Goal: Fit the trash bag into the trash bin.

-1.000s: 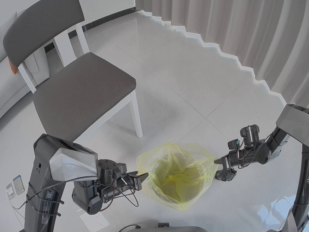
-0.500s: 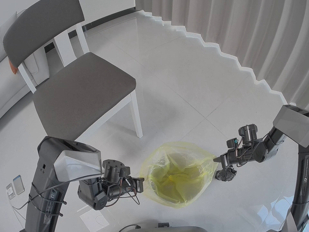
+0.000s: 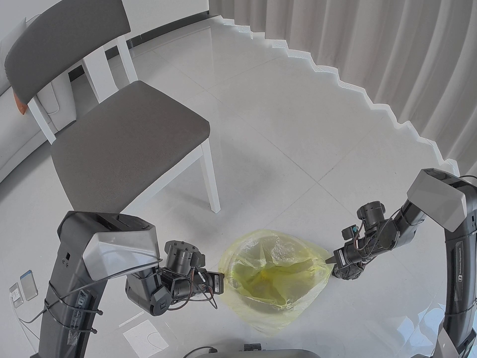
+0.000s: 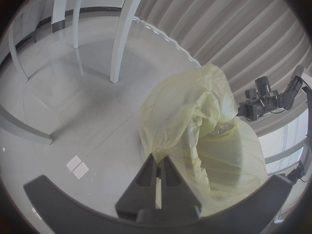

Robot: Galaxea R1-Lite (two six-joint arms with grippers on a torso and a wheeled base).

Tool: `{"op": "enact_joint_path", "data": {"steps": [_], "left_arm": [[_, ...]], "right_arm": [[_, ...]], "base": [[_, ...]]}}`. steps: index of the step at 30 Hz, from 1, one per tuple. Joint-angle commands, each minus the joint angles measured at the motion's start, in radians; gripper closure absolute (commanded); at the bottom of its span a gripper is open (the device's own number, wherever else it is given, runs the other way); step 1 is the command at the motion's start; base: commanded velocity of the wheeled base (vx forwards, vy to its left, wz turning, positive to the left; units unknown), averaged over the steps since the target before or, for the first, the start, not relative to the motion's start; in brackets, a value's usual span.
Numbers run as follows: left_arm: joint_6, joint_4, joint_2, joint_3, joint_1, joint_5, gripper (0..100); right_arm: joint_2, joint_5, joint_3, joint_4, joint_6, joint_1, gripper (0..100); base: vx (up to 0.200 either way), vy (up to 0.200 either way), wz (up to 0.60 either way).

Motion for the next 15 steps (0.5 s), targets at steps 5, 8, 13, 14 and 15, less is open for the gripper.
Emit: {"op": "enact_joint_path", "data": {"steps": [5, 8, 13, 14, 15], "left_arm": [[0.084, 0.135, -0.029, -0.038, 0.023, -0.008, 100], [0.099, 0.191, -0.034, -0.065, 0.023, -0.008, 100], [0.133, 0.243, -0.035, -0.101, 0.026, -0.007, 100], [0.135, 0.237, -0.032, -0.104, 0.026, -0.007, 100], [0.135, 0.233, -0.031, -0.107, 0.026, -0.005, 100]], "right_arm": [[0.021, -0.009, -0.082, 0.083, -0.018, 0.002, 100], [0.023, -0.011, -0.086, 0.099, -0.020, 0.002, 100], [0.021, -0.014, -0.086, 0.105, -0.024, 0.001, 100], [0.021, -0.016, -0.086, 0.105, -0.031, -0.001, 100], [0.021, -0.016, -0.085, 0.105, -0.041, -0.006, 100]], "base": [[0.000, 0.000, 0.00], [0.000, 0.000, 0.00], [0.000, 0.000, 0.00], [0.000, 0.000, 0.00], [0.000, 0.000, 0.00]]}}
